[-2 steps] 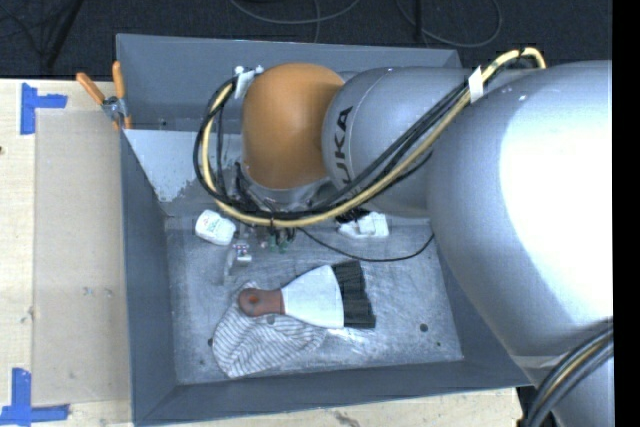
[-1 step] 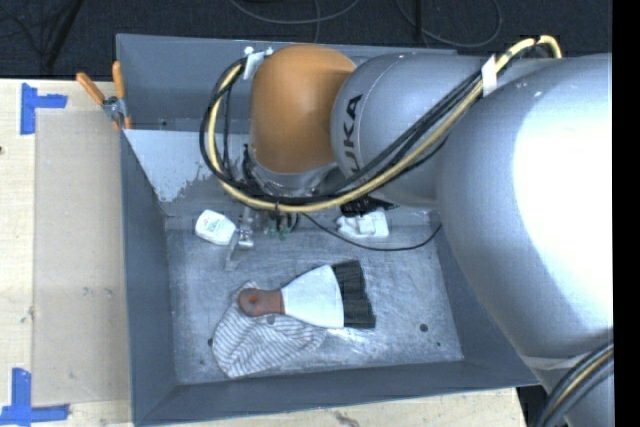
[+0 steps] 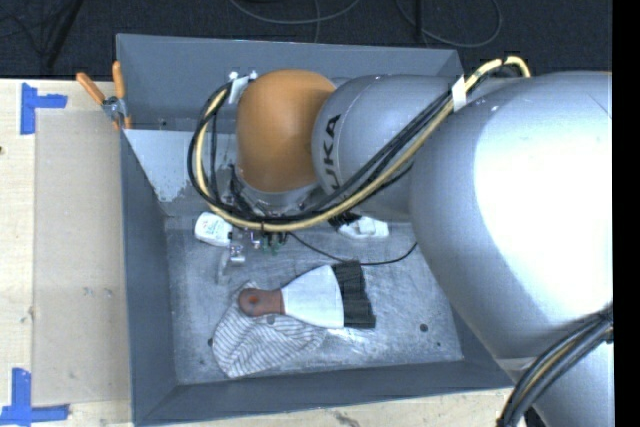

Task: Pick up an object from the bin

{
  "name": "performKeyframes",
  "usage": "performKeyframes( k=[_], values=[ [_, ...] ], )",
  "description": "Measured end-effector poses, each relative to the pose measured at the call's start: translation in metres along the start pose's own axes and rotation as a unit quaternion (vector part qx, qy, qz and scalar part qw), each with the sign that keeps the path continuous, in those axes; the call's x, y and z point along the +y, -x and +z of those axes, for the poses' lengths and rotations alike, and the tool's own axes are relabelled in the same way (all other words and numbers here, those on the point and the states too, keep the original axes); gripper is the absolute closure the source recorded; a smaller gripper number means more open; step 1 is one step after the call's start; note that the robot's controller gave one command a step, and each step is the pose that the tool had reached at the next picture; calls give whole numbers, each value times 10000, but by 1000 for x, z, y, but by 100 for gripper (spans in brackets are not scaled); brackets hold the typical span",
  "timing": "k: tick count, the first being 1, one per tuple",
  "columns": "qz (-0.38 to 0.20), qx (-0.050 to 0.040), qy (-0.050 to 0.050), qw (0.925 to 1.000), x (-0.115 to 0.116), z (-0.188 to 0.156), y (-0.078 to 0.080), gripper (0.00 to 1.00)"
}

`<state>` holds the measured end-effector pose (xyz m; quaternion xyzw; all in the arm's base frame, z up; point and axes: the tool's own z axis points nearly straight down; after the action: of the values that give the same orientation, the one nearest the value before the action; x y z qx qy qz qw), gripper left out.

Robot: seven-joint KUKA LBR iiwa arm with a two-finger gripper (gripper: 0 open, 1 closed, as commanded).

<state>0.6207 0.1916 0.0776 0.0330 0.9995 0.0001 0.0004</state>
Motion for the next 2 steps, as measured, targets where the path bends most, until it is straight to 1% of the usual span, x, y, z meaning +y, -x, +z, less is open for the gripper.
performKeyframes(
  k=[1,2],
  values=[
    [-31,6,-2,10000,0,-2,-1,100],
    [-30,6,-2,10000,0,-2,-1,100]
  ],
)
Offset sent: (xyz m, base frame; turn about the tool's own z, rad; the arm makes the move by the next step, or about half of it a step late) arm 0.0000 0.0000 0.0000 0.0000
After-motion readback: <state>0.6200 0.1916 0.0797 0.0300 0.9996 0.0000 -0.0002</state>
